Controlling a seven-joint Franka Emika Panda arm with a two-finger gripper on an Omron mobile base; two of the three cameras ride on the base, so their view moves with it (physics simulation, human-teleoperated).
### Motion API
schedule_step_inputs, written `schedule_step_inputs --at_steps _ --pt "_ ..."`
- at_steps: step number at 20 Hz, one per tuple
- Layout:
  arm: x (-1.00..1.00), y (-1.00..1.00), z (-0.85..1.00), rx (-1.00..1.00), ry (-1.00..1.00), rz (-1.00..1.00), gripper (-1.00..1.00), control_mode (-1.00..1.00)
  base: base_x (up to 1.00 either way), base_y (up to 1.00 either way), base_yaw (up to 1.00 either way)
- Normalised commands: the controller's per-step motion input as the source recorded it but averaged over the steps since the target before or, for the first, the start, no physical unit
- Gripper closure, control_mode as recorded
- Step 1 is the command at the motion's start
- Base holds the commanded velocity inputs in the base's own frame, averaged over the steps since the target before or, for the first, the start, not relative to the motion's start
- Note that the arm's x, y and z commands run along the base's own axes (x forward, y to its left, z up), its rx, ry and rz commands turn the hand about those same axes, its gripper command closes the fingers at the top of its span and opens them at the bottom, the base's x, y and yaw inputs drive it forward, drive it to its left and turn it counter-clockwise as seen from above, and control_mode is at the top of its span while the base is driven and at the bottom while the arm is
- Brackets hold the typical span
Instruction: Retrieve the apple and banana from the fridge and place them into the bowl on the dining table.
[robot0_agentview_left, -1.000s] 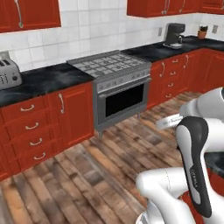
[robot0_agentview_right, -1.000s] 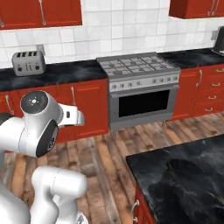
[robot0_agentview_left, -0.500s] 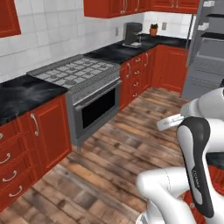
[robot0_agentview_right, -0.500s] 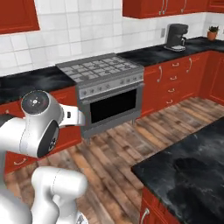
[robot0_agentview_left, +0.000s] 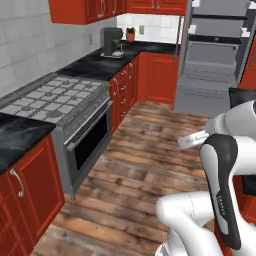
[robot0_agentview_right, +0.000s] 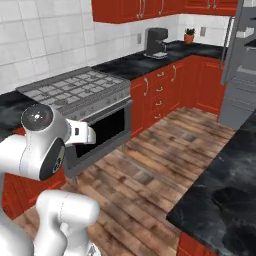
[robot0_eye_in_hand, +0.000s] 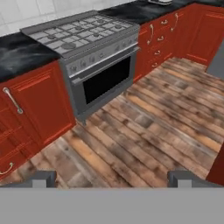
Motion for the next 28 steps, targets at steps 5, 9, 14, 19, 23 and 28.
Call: schedule_step_inputs --at_steps 5,9,14,19,23,28 --pt "0.0 0.0 0.0 0.0 0.0 0.0 -1.0 1.0 1.0 0.25 -0.47" --pt "0.0 0.0 0.0 0.0 0.0 0.0 -1.0 1.0 1.0 0.29 -0.48" --pt "0.0 0.0 0.0 0.0 0.0 0.0 -1.0 1.0 1.0 0.45 -0.45" --pt "0.0 0.0 0.0 0.0 0.0 0.0 -1.0 1.0 1.0 0.51 -0.32" --pt "0.0 0.0 0.0 0.0 0.0 0.0 -1.0 1.0 1.0 0.34 -0.17" --pt "0.0 0.0 0.0 0.0 0.0 0.0 -1.0 1.0 1.0 -0.12 -0.12"
